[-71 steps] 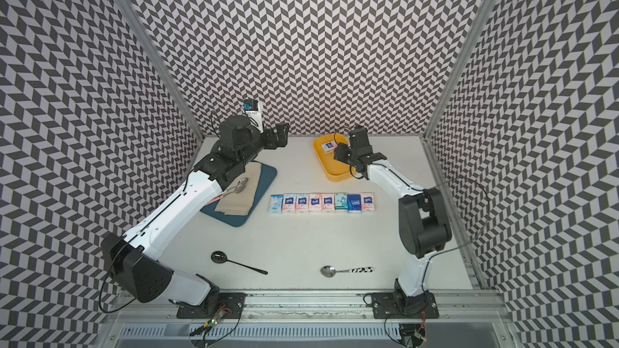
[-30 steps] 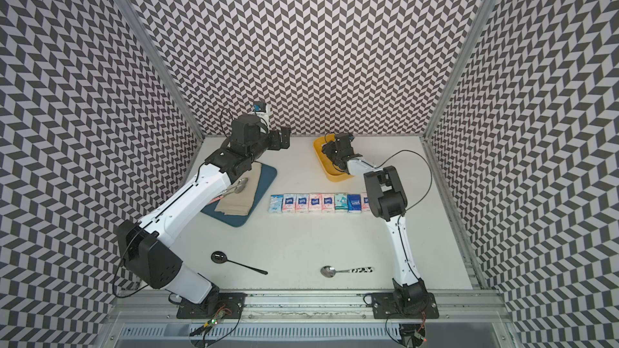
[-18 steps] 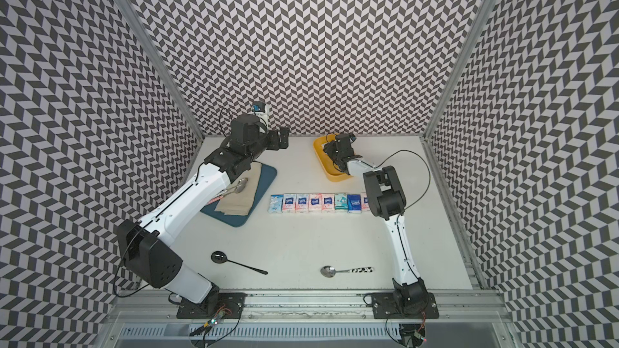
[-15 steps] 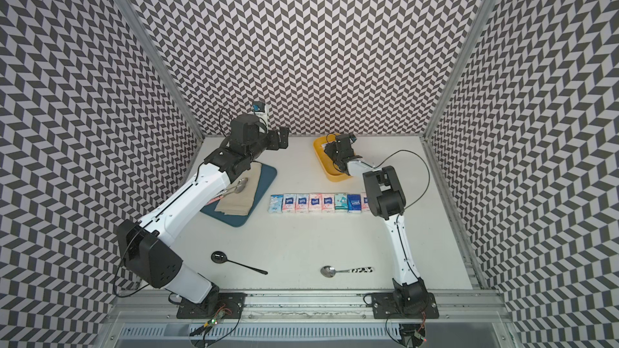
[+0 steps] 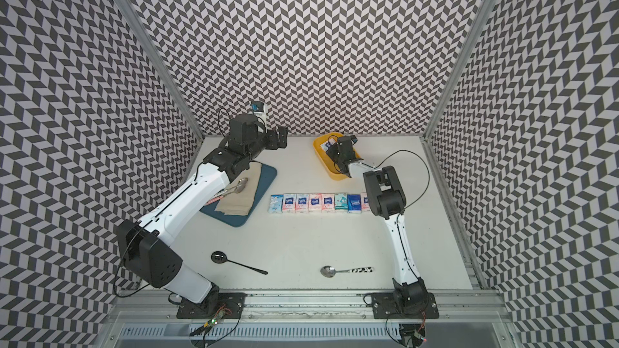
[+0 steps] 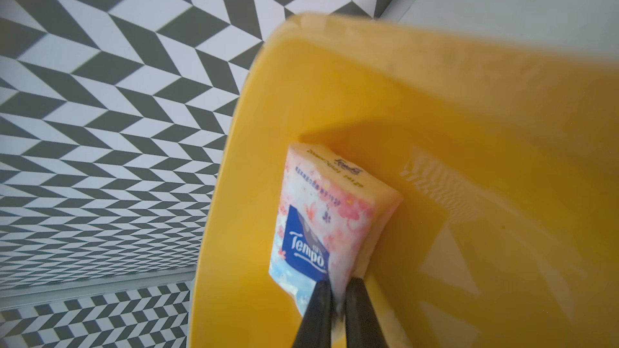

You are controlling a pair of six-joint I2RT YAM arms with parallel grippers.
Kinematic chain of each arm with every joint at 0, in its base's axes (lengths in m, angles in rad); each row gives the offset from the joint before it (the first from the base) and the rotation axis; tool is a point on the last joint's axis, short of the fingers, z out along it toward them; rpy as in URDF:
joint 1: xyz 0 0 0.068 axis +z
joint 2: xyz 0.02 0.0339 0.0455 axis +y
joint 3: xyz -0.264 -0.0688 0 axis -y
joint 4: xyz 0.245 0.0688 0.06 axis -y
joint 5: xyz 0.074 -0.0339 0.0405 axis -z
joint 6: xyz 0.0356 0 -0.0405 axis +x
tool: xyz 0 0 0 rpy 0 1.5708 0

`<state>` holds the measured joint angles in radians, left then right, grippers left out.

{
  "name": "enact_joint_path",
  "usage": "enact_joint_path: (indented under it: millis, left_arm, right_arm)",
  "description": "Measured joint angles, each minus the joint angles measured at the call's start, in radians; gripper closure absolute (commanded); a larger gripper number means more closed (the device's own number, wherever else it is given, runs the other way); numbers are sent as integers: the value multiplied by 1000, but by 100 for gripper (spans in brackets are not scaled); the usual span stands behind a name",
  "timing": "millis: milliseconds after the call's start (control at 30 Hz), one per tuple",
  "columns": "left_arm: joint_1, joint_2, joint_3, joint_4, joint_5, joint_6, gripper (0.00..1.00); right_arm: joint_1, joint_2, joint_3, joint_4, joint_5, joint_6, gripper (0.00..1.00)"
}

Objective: Take the pocket tissues out of the storage box
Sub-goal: Pick up the pocket tissues from the storage box, then place the pocket tissues at the center of the board.

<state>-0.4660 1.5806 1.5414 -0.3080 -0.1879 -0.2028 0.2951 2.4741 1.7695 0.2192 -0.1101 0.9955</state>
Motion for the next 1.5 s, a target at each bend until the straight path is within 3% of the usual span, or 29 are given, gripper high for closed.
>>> enact_joint_path:
  millis: [300, 533, 933, 1200, 1467, 1500]
  left_arm:
    - [0, 0, -2, 1, 2, -5, 1]
    - [2, -3, -9, 1, 3, -8, 1]
    - [5, -50, -36, 25, 25, -35, 1]
    - [3, -77, -38, 38, 63, -68, 1]
    - [-10, -135, -38, 38, 78, -79, 1]
    - [-11, -144, -38, 38, 78, -79, 1]
  right_arm:
    - [-17, -135, -130, 16, -25, -47, 93]
    - [-43, -322, -270, 57, -53, -87, 94]
    - [-225, -848, -845, 80, -90, -189, 94]
    - [-331, -1027, -1116, -78, -109, -294, 94]
    - [-377, -1076, -1149, -193, -93, -373, 83]
    - [-378, -1078, -1150, -199, -92, -380, 75]
